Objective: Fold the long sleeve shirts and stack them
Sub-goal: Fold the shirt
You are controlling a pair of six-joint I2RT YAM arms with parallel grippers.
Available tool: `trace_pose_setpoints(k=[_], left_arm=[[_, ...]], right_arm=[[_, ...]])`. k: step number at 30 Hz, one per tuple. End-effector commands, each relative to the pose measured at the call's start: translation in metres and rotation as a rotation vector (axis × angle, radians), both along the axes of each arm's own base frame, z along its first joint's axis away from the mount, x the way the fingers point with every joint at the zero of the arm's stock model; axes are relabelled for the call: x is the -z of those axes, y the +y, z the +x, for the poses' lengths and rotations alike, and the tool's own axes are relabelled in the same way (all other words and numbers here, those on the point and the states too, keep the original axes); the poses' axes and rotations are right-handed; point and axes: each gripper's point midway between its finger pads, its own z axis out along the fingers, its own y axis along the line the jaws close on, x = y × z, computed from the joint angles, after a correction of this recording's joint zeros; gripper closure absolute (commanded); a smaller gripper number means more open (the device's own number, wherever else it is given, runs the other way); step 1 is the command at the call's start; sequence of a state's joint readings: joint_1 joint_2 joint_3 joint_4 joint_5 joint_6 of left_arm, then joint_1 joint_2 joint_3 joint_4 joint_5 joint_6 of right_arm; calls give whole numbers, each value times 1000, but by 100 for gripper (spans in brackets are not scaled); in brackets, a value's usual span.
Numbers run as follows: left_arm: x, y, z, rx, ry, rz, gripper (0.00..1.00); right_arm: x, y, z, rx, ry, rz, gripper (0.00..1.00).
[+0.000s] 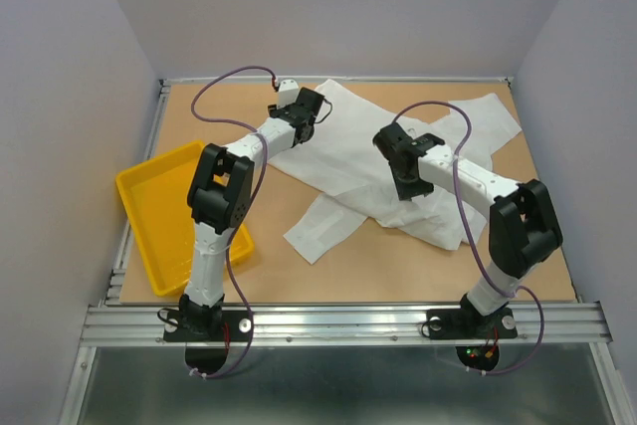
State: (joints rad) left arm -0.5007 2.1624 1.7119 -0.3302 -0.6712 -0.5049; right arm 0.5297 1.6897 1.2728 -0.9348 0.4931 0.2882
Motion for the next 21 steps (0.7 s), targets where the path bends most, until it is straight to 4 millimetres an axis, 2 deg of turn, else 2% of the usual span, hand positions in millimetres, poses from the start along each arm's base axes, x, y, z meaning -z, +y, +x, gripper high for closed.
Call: trace_pose_setpoints(k=[1,2,5,7,8,9,11,13,14,16,17,21], left_arm=[[-73,-3,3,26,-155,-38,45],[-81,-4,2,37,-171,-52,34],[-102,-8,-2,80,-210,-88,19],[-106,-10,-6,103,-211,-106,19],[-105,-9,-10,110,-207,-105,19],[-103,-11,-11,122,-207,-113,18],[-87,-11,-13,144,-173,-99,18],[-74,-15,-13,164,-138,-96,18],[-59,-16,-12,166,-109,-91,18],[-43,-19,-11,172,-72,-102,18],[-14,-19,-6,166,-14,-111,18],[4,-13,-8,144,26,-126,18]], right_arm=[[-18,-1,3,79,-77,106,53],[-23,1,4,93,-91,153,52],[-24,-14,10,204,-116,279,49],[-33,-21,12,265,-162,381,49],[-27,-18,11,279,-160,454,48],[-31,-32,14,351,-198,505,46],[-20,-37,11,396,-203,584,46],[-13,-51,11,480,-218,634,46],[-5,-56,9,526,-218,685,46],[2,-59,7,562,-220,724,46],[17,-68,8,635,-237,771,46],[34,-74,6,698,-228,777,47]])
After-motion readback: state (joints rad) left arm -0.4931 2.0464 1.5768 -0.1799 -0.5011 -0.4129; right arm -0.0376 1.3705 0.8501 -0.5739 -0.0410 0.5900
